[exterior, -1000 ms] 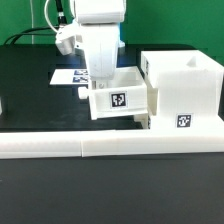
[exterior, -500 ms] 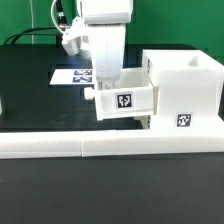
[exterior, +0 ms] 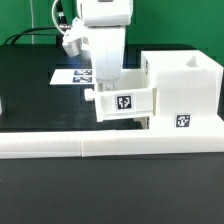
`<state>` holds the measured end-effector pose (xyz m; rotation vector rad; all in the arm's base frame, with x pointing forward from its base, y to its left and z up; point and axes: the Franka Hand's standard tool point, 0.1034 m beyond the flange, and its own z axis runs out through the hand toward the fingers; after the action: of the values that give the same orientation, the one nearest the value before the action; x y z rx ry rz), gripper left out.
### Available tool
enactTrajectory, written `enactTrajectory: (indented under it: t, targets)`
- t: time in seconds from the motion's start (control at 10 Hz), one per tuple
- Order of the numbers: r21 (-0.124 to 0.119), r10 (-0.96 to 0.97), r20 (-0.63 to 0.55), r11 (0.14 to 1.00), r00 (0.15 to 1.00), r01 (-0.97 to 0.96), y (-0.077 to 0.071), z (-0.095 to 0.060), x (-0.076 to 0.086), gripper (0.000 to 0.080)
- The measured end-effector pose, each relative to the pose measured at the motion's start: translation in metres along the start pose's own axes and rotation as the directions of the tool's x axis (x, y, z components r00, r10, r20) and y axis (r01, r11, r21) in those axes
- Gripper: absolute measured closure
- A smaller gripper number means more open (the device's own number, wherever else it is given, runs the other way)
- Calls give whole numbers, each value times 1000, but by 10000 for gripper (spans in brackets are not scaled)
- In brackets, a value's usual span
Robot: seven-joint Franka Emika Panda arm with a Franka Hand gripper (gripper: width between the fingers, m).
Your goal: Assemble drawer
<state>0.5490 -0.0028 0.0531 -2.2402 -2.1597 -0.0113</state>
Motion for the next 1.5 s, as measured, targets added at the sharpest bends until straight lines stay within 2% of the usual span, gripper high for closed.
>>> enactTrajectory:
  t: [0.6,0.8,1.5]
  targets:
    - [1,5,-2,1000,1000,-5,0,1,2,757]
    - [-11,-5,-1,1000,1000,5,1,1,7,757]
    - [-15,3,14,1000,1000,-2,0,1,8,757]
